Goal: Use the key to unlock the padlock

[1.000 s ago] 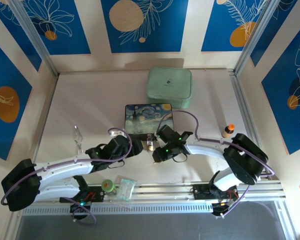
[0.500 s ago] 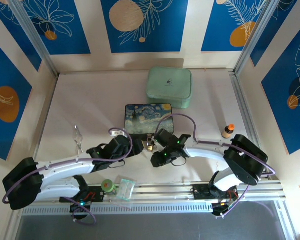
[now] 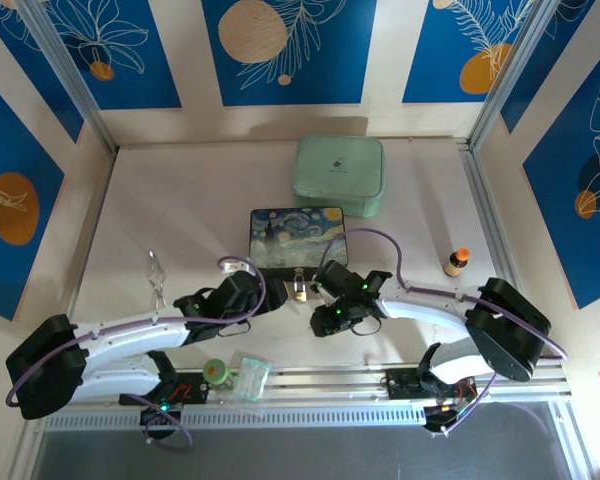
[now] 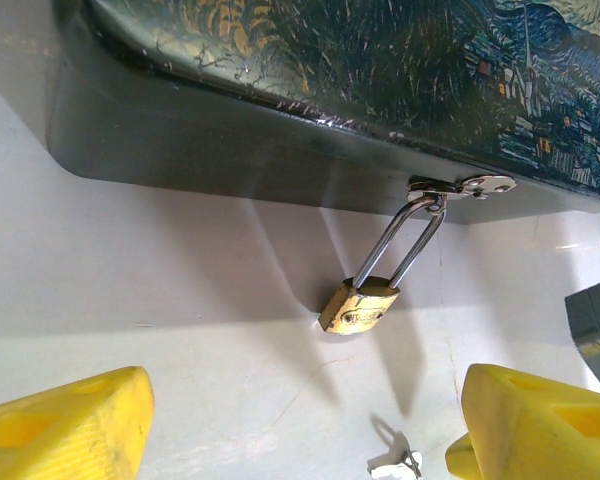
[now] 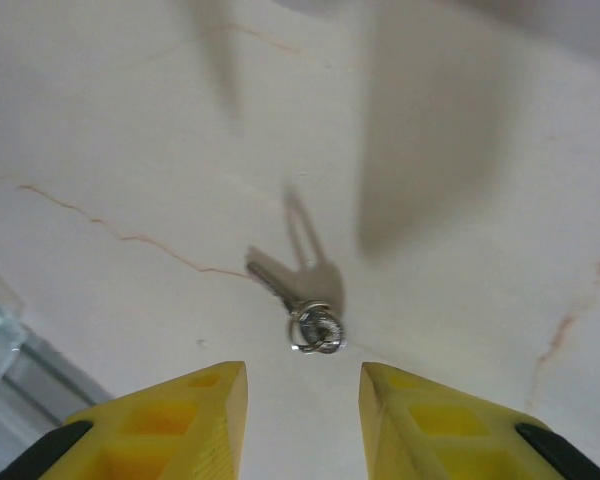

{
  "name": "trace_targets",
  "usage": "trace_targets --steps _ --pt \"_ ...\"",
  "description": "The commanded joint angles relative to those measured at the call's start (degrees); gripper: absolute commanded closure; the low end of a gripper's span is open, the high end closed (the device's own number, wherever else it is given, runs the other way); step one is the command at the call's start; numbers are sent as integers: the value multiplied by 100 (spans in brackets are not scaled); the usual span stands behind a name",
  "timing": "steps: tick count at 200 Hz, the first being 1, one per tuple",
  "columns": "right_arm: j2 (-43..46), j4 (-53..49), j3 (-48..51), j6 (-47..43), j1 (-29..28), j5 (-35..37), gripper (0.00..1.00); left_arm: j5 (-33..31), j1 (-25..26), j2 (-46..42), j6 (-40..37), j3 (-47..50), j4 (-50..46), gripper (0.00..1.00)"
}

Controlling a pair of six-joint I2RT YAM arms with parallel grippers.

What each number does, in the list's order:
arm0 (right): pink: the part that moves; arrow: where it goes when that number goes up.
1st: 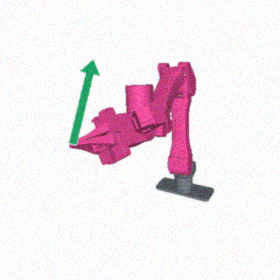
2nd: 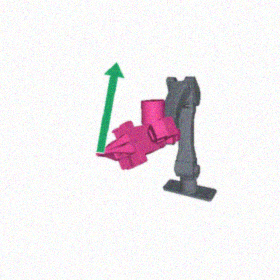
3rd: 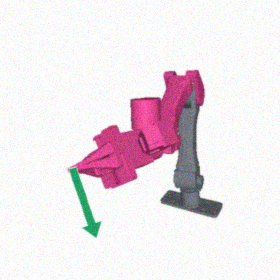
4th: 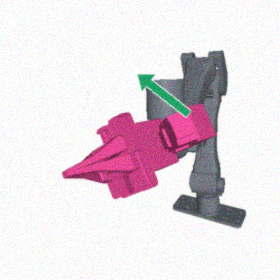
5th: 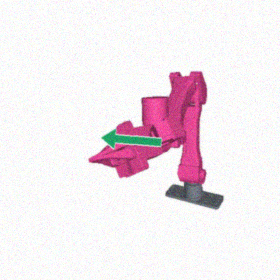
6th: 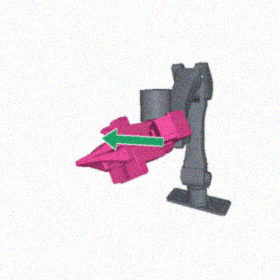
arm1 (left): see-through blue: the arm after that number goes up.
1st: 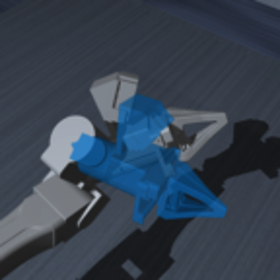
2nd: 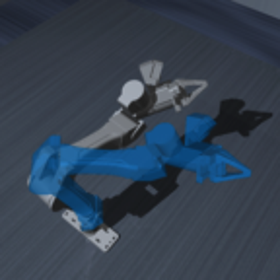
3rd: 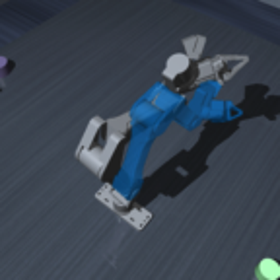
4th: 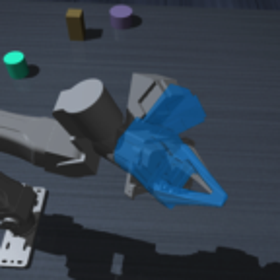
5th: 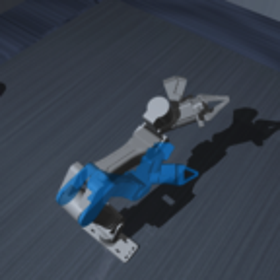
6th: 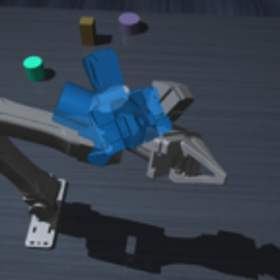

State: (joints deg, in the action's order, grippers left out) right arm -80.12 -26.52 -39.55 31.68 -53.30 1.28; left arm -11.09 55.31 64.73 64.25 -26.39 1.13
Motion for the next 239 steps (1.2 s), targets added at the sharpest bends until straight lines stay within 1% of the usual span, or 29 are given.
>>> trace_targets --steps 1,26,48,70,94,139,160,189,213,221,239 --pt "-305 -278 -343 -415 -88 250 65 -112 55 -5 23 56 68 20" --pt "-605 -253 -506 -424 -297 397 65 -143 55 -55 70 121 67 19" --pt "-847 -351 -615 -308 -352 584 65 -162 50 -117 75 143 30 19" --pt "-938 -491 -635 -221 -369 820 67 -185 51 -178 87 161 -15 20" --pt "-948 -456 -604 -108 -389 896 71 -226 52 -176 64 165 -13 20" --pt "-1174 -604 -775 377 -521 1204 87 -115 51 4 41 120 167 19" --pt "-1192 -566 -739 619 -548 1261 90 -61 52 73 35 117 246 20" --pt "-954 -364 -614 913 -383 963 92 45 69 168 102 99 395 22" --pt "-668 -30 -415 1191 -99 509 93 31 169 304 263 108 676 26" --pt "-592 10 -371 1273 -9 435 93 -1 218 346 318 108 802 29" --pt "-379 229 -205 1427 237 153 93 -41 308 458 492 112 1021 30"
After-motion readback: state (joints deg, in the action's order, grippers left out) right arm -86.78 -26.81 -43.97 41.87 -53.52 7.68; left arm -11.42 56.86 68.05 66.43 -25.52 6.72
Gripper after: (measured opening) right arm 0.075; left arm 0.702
